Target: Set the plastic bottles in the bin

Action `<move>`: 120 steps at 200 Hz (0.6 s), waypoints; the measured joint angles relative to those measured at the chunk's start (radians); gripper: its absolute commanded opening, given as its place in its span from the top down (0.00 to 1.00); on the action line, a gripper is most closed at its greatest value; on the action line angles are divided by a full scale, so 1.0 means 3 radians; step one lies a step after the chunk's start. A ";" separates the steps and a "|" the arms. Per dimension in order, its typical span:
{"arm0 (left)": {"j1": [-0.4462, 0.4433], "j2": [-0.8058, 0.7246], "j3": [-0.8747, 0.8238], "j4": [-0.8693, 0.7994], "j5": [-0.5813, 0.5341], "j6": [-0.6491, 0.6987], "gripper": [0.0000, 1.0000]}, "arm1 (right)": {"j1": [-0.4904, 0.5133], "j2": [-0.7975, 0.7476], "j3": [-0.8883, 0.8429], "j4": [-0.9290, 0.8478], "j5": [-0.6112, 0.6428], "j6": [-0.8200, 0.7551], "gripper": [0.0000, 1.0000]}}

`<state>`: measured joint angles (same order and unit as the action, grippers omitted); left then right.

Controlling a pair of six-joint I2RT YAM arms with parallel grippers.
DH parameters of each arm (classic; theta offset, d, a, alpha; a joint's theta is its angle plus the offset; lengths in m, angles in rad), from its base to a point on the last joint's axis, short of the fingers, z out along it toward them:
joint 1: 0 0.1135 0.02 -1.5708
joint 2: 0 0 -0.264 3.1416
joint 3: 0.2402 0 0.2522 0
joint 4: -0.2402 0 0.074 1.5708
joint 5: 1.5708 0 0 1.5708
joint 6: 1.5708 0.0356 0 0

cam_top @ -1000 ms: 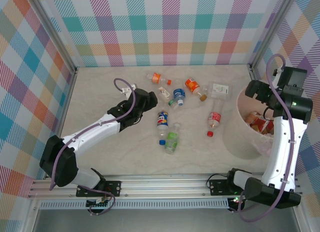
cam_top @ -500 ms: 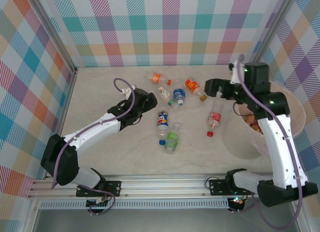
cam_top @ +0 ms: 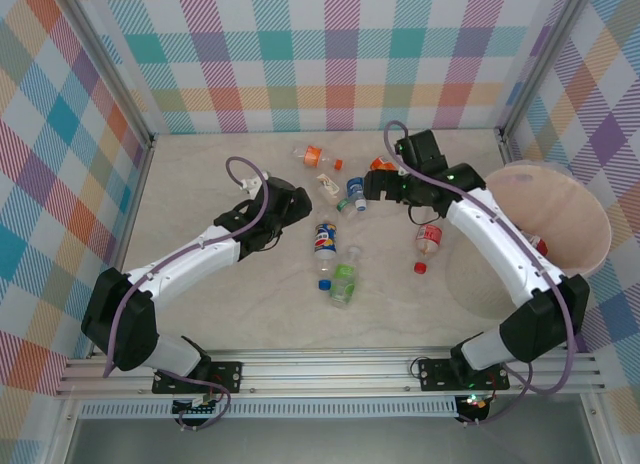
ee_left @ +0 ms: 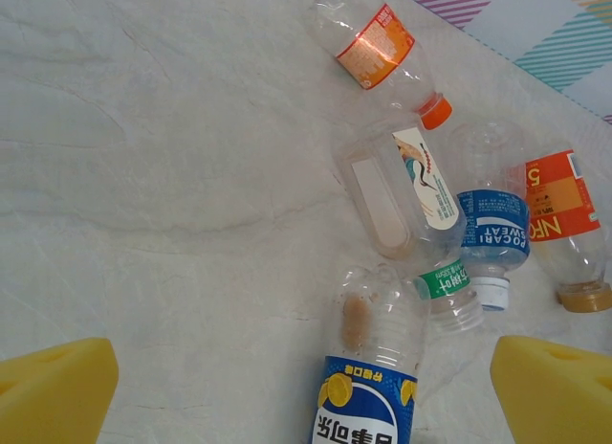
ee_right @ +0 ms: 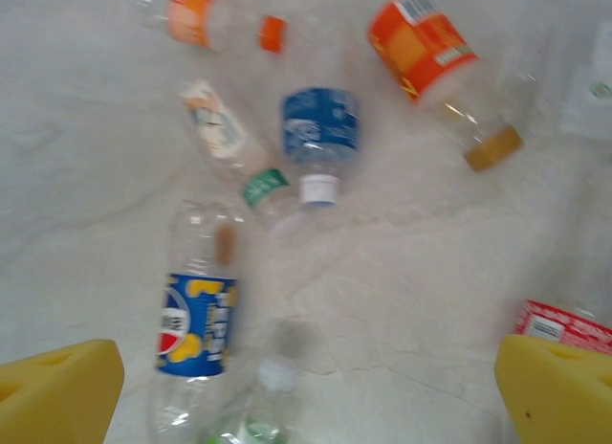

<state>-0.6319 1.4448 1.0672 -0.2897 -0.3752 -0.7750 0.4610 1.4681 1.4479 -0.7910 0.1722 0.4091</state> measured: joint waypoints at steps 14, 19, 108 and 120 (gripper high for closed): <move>0.0000 0.0000 -0.0003 -0.0003 0.0000 -0.0011 0.00 | -0.0023 0.0149 -0.0006 0.0043 0.0134 0.0089 0.00; 0.0001 0.0000 -0.0006 -0.0003 0.0000 -0.0014 0.00 | -0.0033 0.0201 -0.0009 0.0070 0.0168 0.0117 0.00; 0.0031 0.0000 -0.0103 -0.0089 -0.0001 -0.0072 0.00 | -0.0500 0.0694 -0.0299 0.0299 0.0348 0.0360 0.00; 0.0034 0.0000 -0.0103 -0.0086 -0.0001 -0.0072 0.00 | -0.0524 0.0752 -0.0295 0.0303 0.0399 0.0359 0.00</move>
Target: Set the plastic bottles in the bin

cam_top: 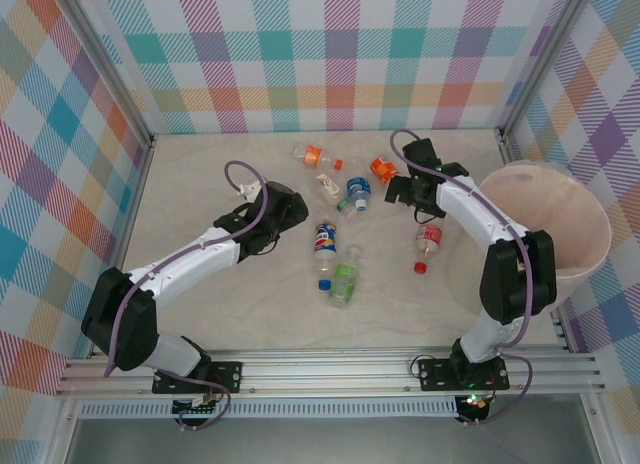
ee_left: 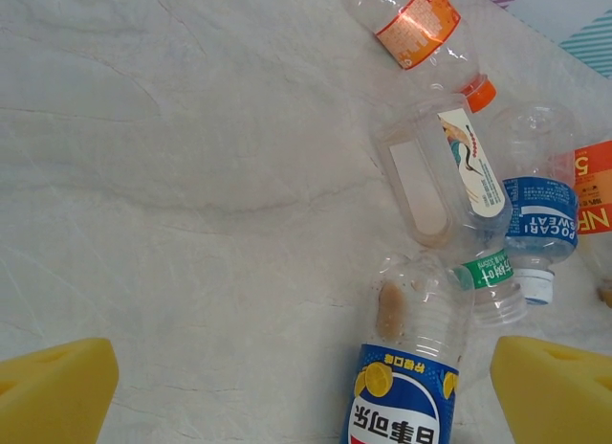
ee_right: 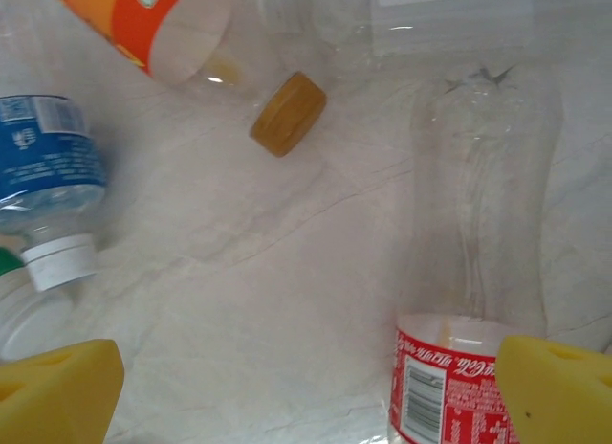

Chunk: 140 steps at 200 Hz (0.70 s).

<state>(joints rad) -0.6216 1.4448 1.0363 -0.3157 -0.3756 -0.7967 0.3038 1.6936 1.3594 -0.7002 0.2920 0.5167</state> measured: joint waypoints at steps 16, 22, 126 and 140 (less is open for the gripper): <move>0.0003 0.0000 0.0000 -0.0003 0.0000 -0.0001 0.00 | -0.0032 0.0114 0.0018 0.0000 0.0104 0.0001 0.00; 0.0005 0.0000 0.0000 -0.0001 0.0000 -0.0001 0.00 | -0.0041 0.0161 0.0024 0.0000 0.0140 0.0003 0.00; 0.0009 -0.0001 -0.0022 -0.0076 -0.0009 -0.0015 0.00 | -0.0327 0.0381 0.0032 -0.0010 0.0337 -0.0003 0.00; 0.0009 -0.0001 -0.0022 -0.0078 -0.0008 -0.0027 0.00 | -0.0364 0.0435 0.0032 -0.0009 0.0332 -0.0003 0.00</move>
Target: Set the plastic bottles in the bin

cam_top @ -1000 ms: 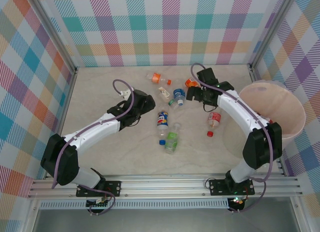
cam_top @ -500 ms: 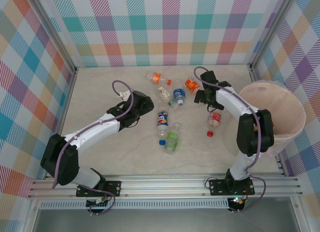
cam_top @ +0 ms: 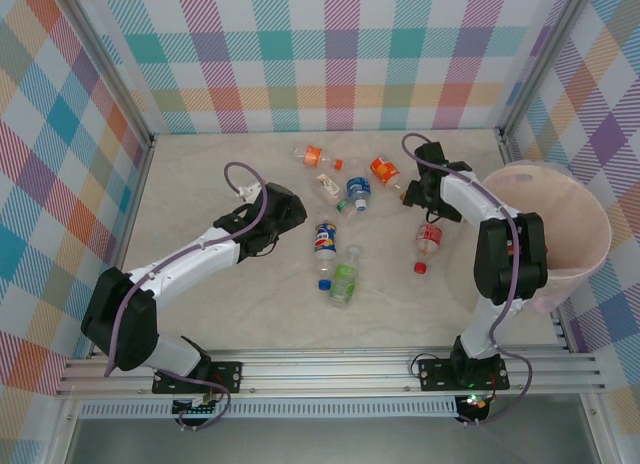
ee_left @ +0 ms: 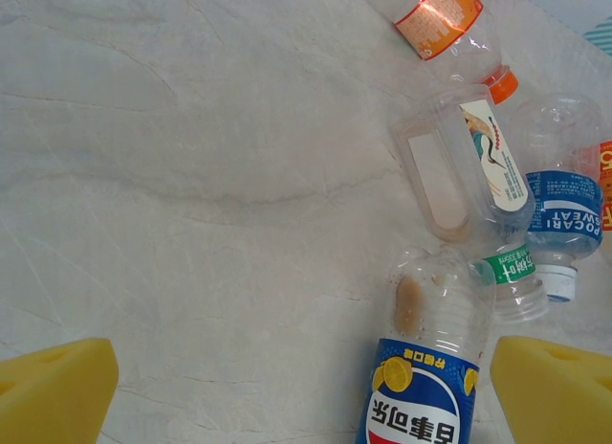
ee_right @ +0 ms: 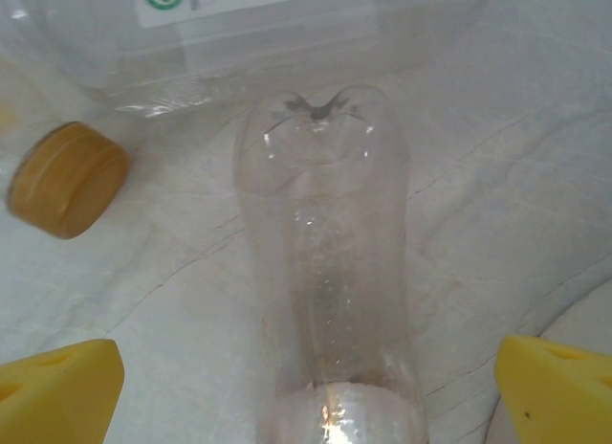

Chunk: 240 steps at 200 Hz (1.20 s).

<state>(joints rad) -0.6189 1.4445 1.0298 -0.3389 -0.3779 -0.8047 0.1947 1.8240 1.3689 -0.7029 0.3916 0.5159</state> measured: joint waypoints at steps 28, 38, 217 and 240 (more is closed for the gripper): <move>0.0000 0.0000 0.0000 -0.0001 -0.0001 -0.0013 0.00 | -0.0038 0.0140 0.0000 0.0013 -0.0057 0.0001 0.00; 0.0000 0.0000 0.0000 -0.0001 -0.0003 -0.0023 0.00 | -0.0041 0.0196 0.0000 0.0015 -0.0089 0.0001 0.00; 0.0000 0.0001 -0.0001 -0.0005 -0.0003 -0.0048 0.00 | -0.0064 0.0745 0.0281 0.0345 -0.0385 -0.0193 0.35; 0.0000 0.0001 -0.0001 -0.0009 -0.0003 -0.0048 0.00 | -0.0064 0.0706 0.0210 0.0462 -0.0389 -0.0237 0.41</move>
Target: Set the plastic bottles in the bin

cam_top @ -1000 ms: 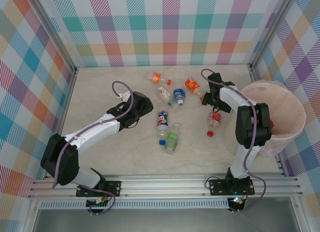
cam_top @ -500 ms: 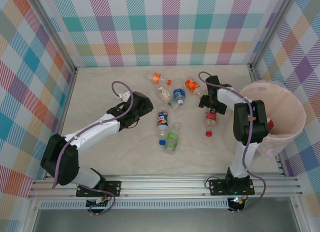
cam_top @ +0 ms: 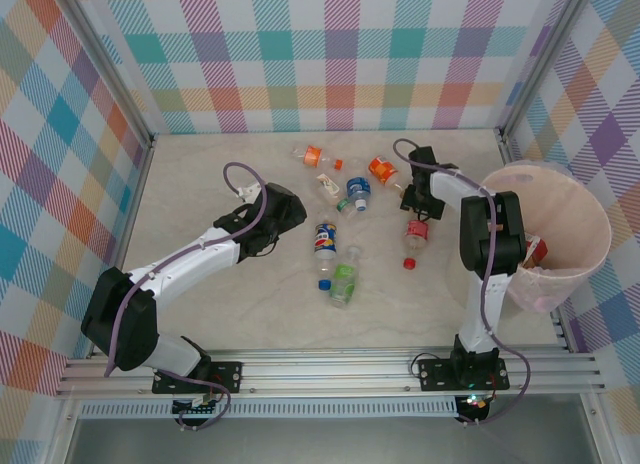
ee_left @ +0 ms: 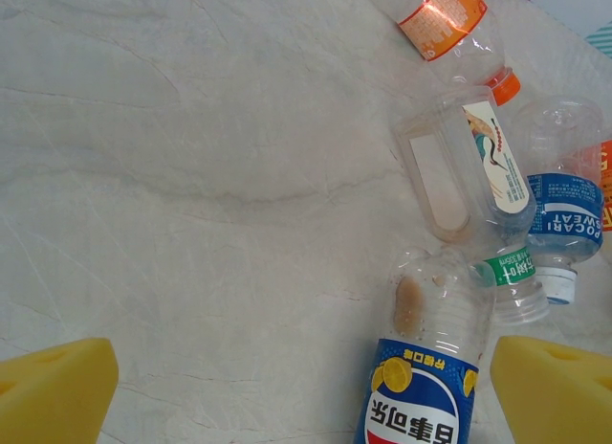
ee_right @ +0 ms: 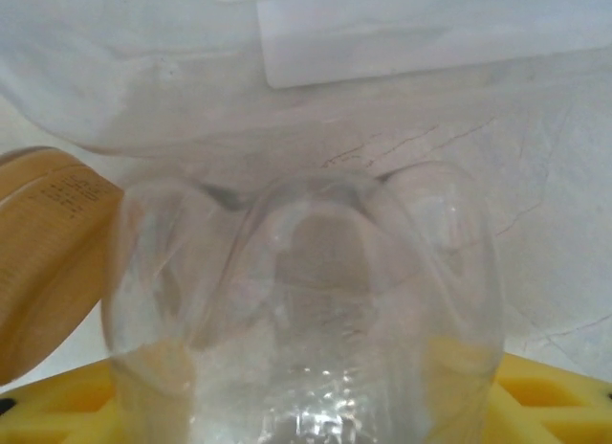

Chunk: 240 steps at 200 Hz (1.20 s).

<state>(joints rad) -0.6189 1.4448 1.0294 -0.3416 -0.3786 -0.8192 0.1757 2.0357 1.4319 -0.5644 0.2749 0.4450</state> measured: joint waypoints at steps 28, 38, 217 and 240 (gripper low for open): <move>0.0001 0.0006 0.0000 0.0000 0.0001 0.0000 0.00 | 0.0000 -0.0318 -0.0308 0.0150 -0.0089 -0.0090 0.47; 0.0001 0.0013 0.0000 0.0001 0.0008 0.0000 0.00 | 0.0001 -0.0516 -0.0436 0.0242 -0.0156 -0.0142 0.48; 0.0003 0.0027 -0.0041 0.0465 0.0655 0.0205 0.00 | 0.0027 -0.3002 -0.0608 0.1088 -0.0966 -0.0772 0.51; 0.0004 0.0036 -0.0041 0.0467 0.0682 0.0215 0.00 | -0.0010 -0.3248 -0.0253 0.0998 -0.0764 -0.0905 0.52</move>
<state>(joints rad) -0.6178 1.4555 1.0172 -0.2016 -0.1741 -0.7547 0.1726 1.0615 1.3560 -0.2649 0.0456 0.1734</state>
